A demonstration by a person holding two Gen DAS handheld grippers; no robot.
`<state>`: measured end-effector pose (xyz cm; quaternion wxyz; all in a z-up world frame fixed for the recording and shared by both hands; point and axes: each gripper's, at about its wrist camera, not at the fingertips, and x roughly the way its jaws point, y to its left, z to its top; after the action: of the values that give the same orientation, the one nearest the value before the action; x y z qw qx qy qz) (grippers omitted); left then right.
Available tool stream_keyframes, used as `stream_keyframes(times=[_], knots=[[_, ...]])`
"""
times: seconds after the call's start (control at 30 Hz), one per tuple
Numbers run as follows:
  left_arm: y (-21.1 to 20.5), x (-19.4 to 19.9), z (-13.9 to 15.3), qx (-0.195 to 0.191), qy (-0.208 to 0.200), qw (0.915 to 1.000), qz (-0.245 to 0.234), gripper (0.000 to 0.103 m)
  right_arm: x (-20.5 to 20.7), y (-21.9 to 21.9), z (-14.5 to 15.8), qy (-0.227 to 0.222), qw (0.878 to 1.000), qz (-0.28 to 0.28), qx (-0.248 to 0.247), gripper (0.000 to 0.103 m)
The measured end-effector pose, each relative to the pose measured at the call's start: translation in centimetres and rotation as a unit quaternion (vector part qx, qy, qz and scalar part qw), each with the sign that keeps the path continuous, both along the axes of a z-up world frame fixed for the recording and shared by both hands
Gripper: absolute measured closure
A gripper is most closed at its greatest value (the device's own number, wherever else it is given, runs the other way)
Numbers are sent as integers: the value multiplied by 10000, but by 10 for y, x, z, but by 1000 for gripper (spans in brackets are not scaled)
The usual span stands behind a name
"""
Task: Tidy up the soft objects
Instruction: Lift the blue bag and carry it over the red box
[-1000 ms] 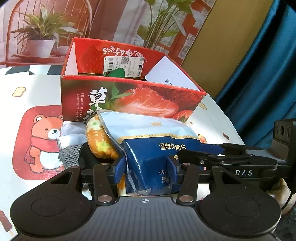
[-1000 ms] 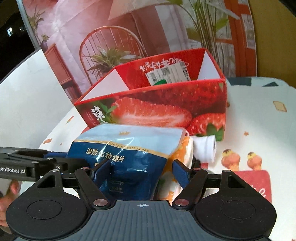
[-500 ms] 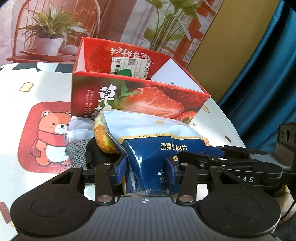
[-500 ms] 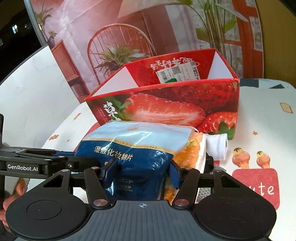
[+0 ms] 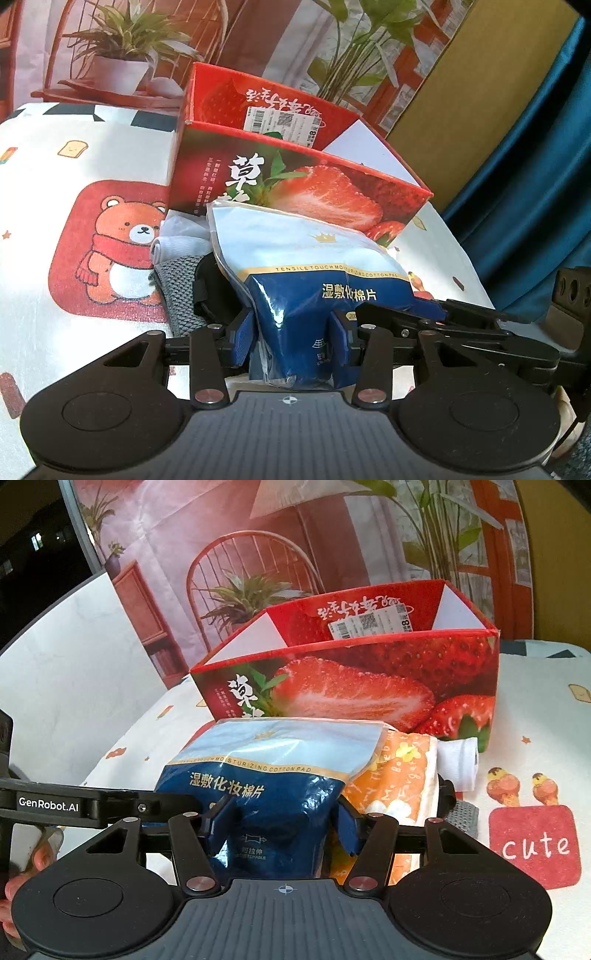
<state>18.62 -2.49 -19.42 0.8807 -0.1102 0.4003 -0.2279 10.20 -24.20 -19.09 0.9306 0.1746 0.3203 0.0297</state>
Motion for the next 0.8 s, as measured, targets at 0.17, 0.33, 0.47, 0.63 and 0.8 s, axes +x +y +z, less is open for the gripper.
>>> stream_keyframes(times=[0.17, 0.33, 0.47, 0.63, 0.8], knots=[[3, -4, 5, -31, -132, 9999, -12, 57, -2, 2, 6, -51, 10000, -40, 6, 50], [6, -8, 17, -107, -295, 9995, -9, 57, -5, 4, 19, -244, 9997, -18, -45, 50], [7, -10, 29, -144, -479, 9987, -4, 57, -7, 7, 33, -445, 9989, 13, -175, 50], [8, -13, 38, -147, -629, 9979, 0, 57, -9, 9, 45, -630, 9977, 37, -235, 50], [13, -14, 42, -160, -706, 9974, 31, 57, -6, 12, 54, -727, 9969, 86, -299, 50]])
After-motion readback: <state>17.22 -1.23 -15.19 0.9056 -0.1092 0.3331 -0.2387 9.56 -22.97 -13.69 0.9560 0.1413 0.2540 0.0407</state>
